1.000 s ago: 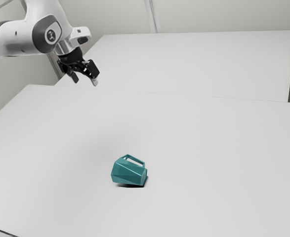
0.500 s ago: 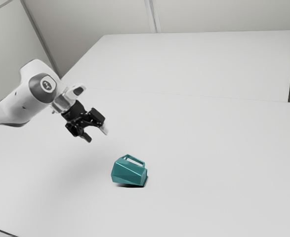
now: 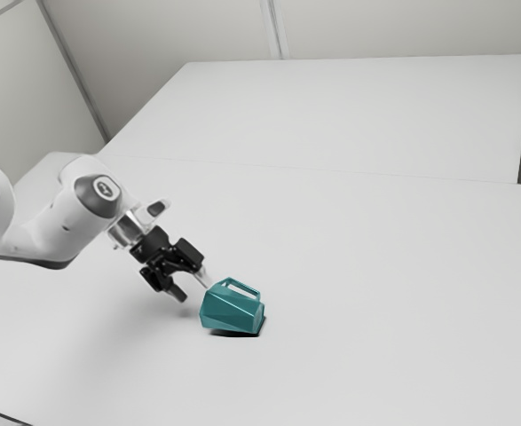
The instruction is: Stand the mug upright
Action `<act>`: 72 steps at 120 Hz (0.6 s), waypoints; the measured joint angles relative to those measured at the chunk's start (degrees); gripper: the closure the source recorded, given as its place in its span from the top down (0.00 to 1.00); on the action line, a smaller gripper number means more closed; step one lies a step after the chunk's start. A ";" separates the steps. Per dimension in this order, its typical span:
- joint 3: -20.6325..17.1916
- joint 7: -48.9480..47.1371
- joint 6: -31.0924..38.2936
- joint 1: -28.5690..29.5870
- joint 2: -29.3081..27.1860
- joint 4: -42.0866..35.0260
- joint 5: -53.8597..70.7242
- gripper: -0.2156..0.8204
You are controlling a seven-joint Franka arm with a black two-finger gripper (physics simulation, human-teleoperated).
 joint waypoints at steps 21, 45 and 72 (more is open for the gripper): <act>-0.06 3.33 -0.21 -1.26 1.26 0.10 -4.80 0.79; -0.08 6.02 -0.63 -3.72 3.25 -0.49 -11.38 0.78; -0.07 8.25 -0.80 -3.30 3.99 -0.56 -16.71 0.70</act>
